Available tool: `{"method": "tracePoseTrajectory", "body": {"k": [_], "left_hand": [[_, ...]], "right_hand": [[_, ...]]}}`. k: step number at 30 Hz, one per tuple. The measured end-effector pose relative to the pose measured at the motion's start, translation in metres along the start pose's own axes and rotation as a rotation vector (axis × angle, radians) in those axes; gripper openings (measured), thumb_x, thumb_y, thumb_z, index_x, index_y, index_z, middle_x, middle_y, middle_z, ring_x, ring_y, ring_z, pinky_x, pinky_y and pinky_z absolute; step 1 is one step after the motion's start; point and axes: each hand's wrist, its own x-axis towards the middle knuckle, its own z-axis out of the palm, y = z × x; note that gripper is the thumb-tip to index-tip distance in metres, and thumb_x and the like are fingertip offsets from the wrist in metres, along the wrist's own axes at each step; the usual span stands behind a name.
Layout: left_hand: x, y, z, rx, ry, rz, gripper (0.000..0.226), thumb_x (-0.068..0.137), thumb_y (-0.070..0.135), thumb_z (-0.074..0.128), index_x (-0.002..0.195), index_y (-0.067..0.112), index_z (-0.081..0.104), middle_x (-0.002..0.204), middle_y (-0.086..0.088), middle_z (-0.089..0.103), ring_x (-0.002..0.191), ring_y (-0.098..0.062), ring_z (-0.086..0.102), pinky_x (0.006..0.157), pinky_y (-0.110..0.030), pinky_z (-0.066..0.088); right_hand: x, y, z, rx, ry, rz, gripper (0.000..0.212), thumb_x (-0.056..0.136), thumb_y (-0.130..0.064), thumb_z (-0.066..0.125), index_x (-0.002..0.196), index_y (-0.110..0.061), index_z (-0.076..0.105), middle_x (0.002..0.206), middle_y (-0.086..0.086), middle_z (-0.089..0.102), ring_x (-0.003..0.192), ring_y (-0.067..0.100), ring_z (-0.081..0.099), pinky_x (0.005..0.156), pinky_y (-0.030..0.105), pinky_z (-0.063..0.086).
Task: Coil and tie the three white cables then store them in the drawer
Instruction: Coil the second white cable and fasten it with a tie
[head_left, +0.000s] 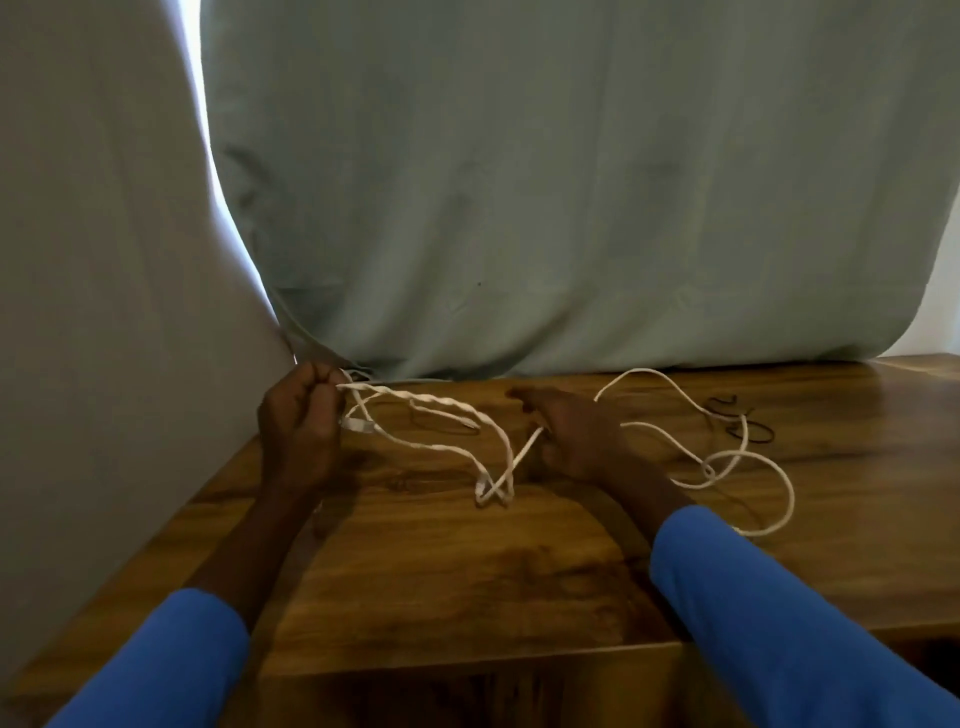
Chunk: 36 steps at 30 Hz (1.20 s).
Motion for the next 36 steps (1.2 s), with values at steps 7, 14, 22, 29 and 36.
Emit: {"method": "tracePoseTrajectory", "body": {"k": [7,14,22,29,36], "left_hand": [[-0.022,-0.013,-0.008,0.222,-0.236,0.228,0.016,0.085,0.017,0.055,0.071,0.024,0.055,0.064,0.008,0.055,0.061,-0.007,0.053,0.056,-0.025,0.041],[-0.035,-0.02,-0.012,0.424,-0.557,0.231,0.012,0.072,0.037,0.055,0.065,0.03,0.049,0.059,0.008,0.054,0.056,-0.011,0.053,0.051,-0.041,0.045],[-0.042,-0.021,-0.011,0.39,-0.431,0.089,0.007,0.083,0.033,0.061,0.078,0.029,0.062,0.07,0.009,0.064,0.067,-0.012,0.061,0.058,-0.039,0.051],[-0.022,-0.016,0.0,-0.001,-0.451,-0.279,0.024,0.105,-0.001,0.049,0.102,0.011,0.069,0.091,-0.009,0.074,0.074,-0.022,0.068,0.071,-0.035,0.058],[0.018,0.009,0.012,0.009,-0.412,-0.193,0.019,0.099,0.005,0.064,0.113,0.012,0.074,0.095,-0.003,0.081,0.065,-0.009,0.071,0.057,-0.017,0.051]], "right_hand": [[0.021,0.006,0.013,0.218,0.026,0.229,0.057,0.103,-0.061,0.037,0.089,-0.017,0.071,0.095,0.01,0.075,0.096,0.036,0.07,0.088,0.045,0.054],[0.024,0.046,-0.027,0.273,0.328,0.608,0.063,0.108,-0.059,0.027,0.085,-0.009,0.057,0.091,0.018,0.062,0.091,0.039,0.058,0.083,0.041,0.043],[-0.013,0.087,-0.049,-0.431,-0.052,0.547,0.045,0.093,-0.025,0.067,0.131,-0.007,0.052,0.135,0.022,0.056,0.126,0.041,0.053,0.101,0.045,0.048],[-0.032,0.03,-0.05,-0.389,-0.03,0.373,0.078,0.095,-0.009,0.061,0.161,-0.019,0.021,0.16,0.019,0.028,0.133,0.043,0.05,0.099,0.05,0.05],[-0.018,-0.089,-0.021,0.92,0.069,0.169,0.012,0.1,-0.021,0.066,0.104,-0.026,0.076,0.108,0.001,0.078,0.104,0.018,0.072,0.099,0.042,0.057]]}}
